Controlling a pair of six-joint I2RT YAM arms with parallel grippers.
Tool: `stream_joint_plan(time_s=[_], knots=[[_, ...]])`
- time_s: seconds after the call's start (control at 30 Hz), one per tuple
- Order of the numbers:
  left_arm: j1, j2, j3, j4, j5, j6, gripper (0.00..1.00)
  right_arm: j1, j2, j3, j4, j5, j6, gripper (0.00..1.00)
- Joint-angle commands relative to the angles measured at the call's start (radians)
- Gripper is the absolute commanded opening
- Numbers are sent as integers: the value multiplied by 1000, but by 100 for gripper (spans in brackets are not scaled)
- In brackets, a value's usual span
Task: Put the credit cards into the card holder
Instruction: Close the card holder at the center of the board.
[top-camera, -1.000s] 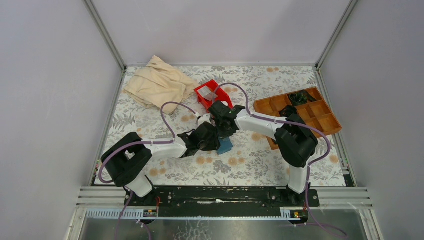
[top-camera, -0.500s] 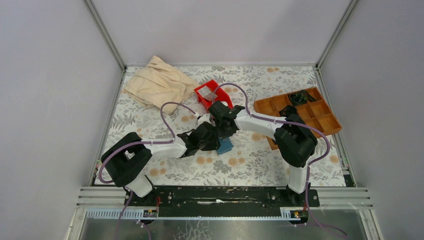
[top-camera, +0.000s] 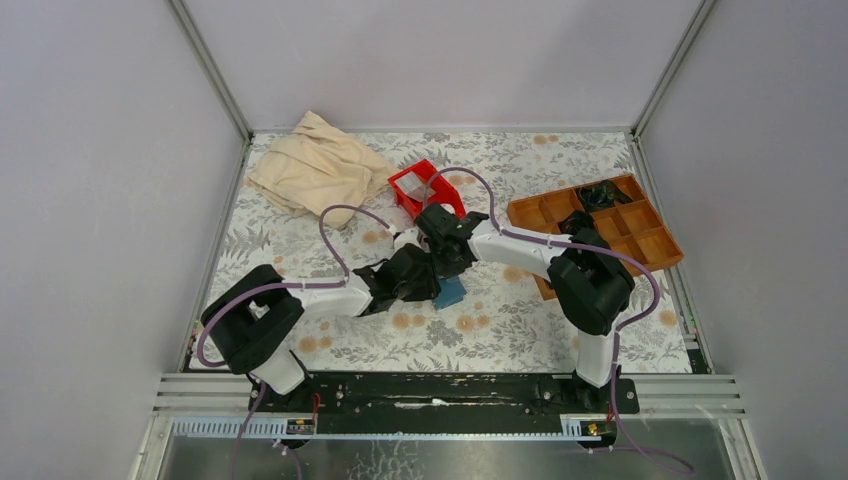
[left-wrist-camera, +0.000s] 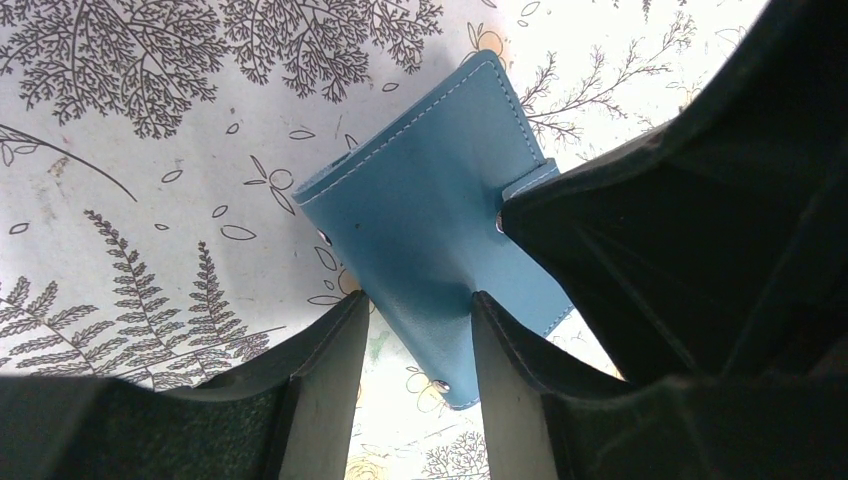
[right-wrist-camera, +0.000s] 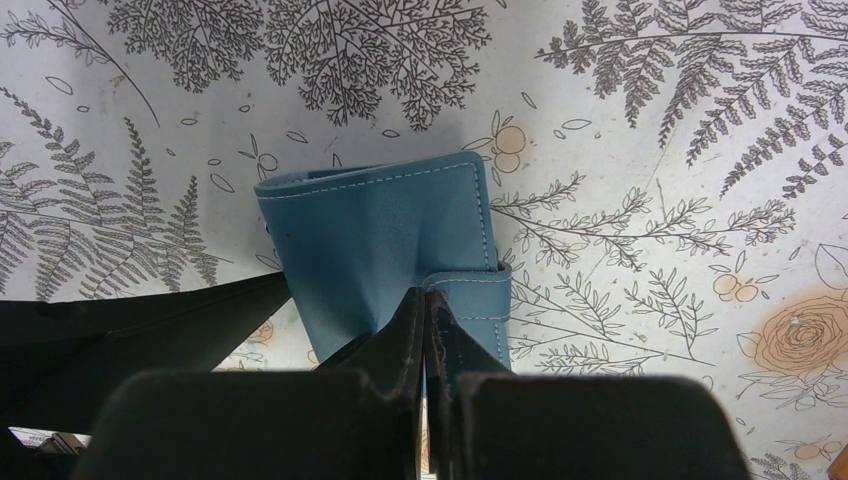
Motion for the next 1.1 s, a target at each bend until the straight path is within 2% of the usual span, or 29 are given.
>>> stream_joint_plan(time_s=[0.0,1.07], knots=[[12,31,-56,-29,22,-11,50,32,8,-1,5,-25,11,0],[26,12,-154,65,90,-81,43,37,31,-114,55,-33,55,0]])
